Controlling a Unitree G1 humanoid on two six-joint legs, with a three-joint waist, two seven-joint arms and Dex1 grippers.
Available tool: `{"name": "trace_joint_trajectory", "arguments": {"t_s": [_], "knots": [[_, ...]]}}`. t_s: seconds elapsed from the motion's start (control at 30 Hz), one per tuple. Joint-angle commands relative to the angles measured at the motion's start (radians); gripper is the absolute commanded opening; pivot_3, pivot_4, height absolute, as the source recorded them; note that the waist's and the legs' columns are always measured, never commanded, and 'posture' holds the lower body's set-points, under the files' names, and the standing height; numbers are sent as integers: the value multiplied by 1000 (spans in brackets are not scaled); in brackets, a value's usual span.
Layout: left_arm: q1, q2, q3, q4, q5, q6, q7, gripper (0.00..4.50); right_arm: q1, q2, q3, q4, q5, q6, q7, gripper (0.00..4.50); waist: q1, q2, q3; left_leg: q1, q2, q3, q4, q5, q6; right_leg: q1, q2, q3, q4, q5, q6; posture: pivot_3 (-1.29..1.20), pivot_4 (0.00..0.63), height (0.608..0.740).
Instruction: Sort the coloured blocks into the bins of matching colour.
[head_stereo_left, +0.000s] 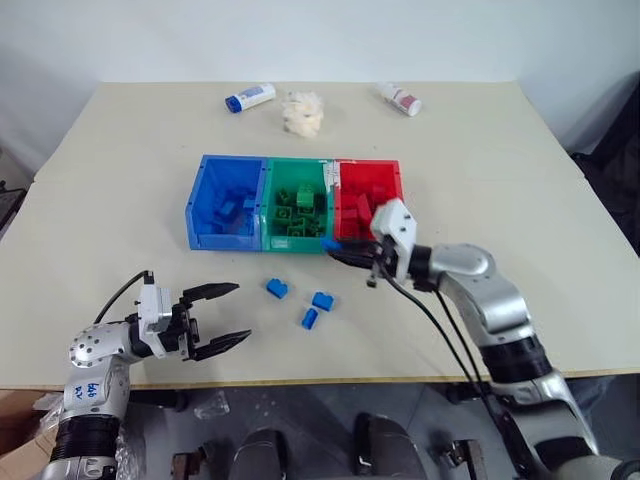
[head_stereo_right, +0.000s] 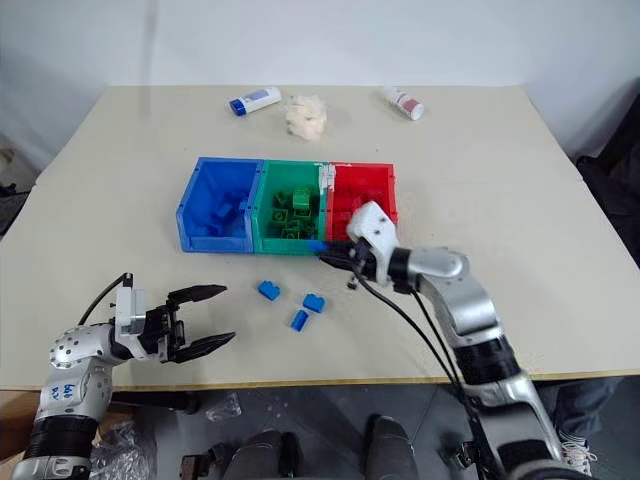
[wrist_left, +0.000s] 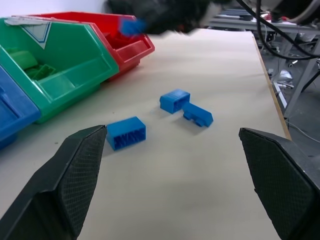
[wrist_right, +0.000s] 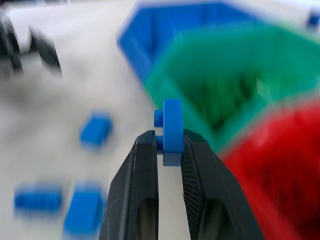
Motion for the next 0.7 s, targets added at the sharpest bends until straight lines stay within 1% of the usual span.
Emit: {"name": "trace_joint_trajectory", "arguments": {"t_s": [0.03, 0.1, 0.17, 0.2, 0.23, 0.3, 0.37, 0.4, 0.47, 0.5, 0.63, 0.7], "knots": [[2, -8, 7, -18, -12, -15, 14, 4500, -169, 129, 40, 209, -47, -133, -18, 280, -8, 0, 0, 0, 0, 0, 0, 0, 0, 0, 0, 0, 0, 0, 0, 0, 150, 740], [4, -9, 9, -16, -10, -19, 17, 4500, -249, 190, 42, 336, -73, -210, -28, 280, -14, 0, 0, 0, 0, 1, 0, 0, 0, -1, 0, 0, 1, 0, 0, 0, 150, 740], [8, -11, 11, -21, -9, -21, 24, 4500, -357, 272, 21, 521, -103, -321, -90, 1001, -15, 0, 0, 0, 0, 1, -1, 0, 0, -1, 1, 0, 0, 0, 0, 0, 150, 740], [10, -11, 12, -23, -9, -22, 26, 4500, -393, 297, 12, 588, -113, -362, -113, 1233, -16, 0, 0, -1, 0, 1, -1, 0, 0, -1, 0, 0, 0, 0, 0, 0, 150, 740], [11, -11, 12, -25, -9, -22, 27, 4500, -417, 312, 4, 637, -120, -394, -124, 1605, -16, 0, 0, 0, 0, 1, -1, 0, -1, -1, 1, 1, 0, 0, 0, 0, 150, 740], [17, -10, 14, -28, -8, -22, 34, 4500, -473, 367, -43, 747, -116, -495, -207, 2280, -15, 0, 0, -1, 0, 1, -1, 0, -1, -1, 0, 0, -1, 0, 0, 0, 150, 740], [22, -8, 15, -33, -9, -20, 38, 4500, -496, 402, -76, 807, -109, -584, -244, 2959, -16, 0, 0, -1, 0, 1, -1, 0, -1, -1, 0, 0, -1, 0, 0, 0, 150, 740], [23, -8, 15, -33, -9, -20, 39, 4500, -485, 404, -75, 807, -110, -596, -229, 3288, -16, 0, 0, -1, 0, 1, -1, 0, -1, -1, 1, 0, -1, 0, 0, 0, 150, 740], [24, -6, 17, -34, -12, -19, 38, 4500, -418, 388, -52, 754, -115, -612, -151, 3976, -16, 0, 0, -1, 0, 1, -1, 0, -1, -1, 1, 1, -1, 0, 0, 0, 150, 740], [22, -5, 16, -29, -11, -20, 36, 4500, -369, 362, -36, 700, -113, -573, -106, 4271, -15, 0, 0, -1, 0, 1, -1, 0, -1, -1, 1, 1, -1, 0, 0, 0, 150, 740], [11, -6, 9, -15, -9, -21, 29, 4500, -222, 265, -8, 477, -85, -472, 21, 4271, -12, 0, 0, -1, 0, 0, 0, 0, -1, 0, 0, 1, -1, 0, 0, 0, 150, 740], [-6, -9, 0, -1, -8, -21, 21, 4500, -117, 172, -10, 301, -42, -386, 96, 4271, -12, 0, 0, -1, 0, 1, 0, 0, -1, -1, 0, 1, -1, 0, 0, 0, 150, 740]]}}
